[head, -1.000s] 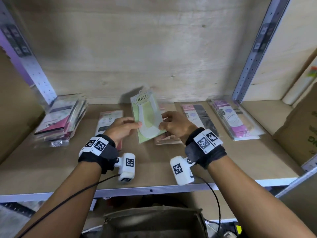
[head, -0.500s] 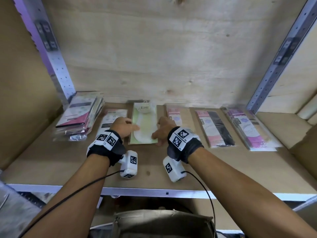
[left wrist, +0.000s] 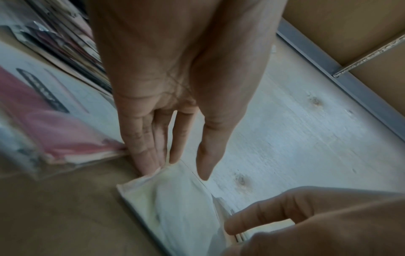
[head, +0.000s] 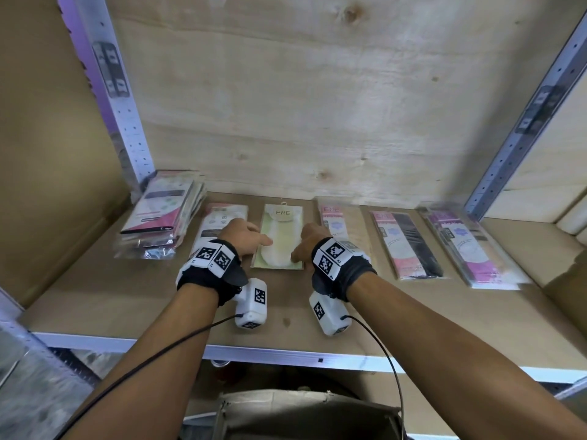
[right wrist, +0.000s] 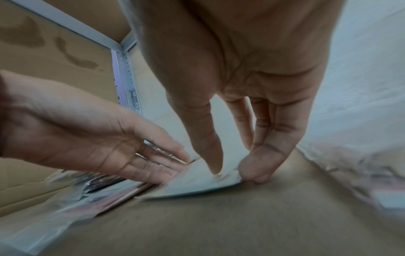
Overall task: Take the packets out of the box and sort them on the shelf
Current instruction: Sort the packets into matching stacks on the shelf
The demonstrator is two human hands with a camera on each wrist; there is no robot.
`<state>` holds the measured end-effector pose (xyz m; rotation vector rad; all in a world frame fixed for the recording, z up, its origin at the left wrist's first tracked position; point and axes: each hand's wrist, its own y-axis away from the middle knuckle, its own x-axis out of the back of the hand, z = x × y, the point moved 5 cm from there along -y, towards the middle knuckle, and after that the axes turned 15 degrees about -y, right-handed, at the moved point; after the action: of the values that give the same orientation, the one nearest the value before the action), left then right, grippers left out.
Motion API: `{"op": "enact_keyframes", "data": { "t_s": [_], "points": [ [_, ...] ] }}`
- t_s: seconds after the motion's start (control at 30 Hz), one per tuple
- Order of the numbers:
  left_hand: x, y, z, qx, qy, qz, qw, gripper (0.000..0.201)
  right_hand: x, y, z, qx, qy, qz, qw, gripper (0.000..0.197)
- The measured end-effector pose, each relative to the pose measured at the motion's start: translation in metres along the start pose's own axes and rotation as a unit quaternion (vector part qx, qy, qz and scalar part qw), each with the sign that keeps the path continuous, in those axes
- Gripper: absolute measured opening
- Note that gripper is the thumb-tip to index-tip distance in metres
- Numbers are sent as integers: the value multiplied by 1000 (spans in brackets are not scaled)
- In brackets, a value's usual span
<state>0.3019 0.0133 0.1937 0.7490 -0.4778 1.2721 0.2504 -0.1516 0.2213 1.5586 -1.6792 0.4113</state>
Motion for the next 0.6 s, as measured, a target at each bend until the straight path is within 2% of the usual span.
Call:
{"op": "enact_keyframes", "data": {
  "t_s": [0.2, 0.6],
  "points": [
    [-2, 0, 4, -7, 15, -4, 1000, 61, 2, -3, 0, -7, 14, 7, 1000, 28],
    [-2, -2, 7, -10, 14, 4, 1000, 62, 1, -8, 3, 1, -9, 8, 1000, 16]
  ]
}}
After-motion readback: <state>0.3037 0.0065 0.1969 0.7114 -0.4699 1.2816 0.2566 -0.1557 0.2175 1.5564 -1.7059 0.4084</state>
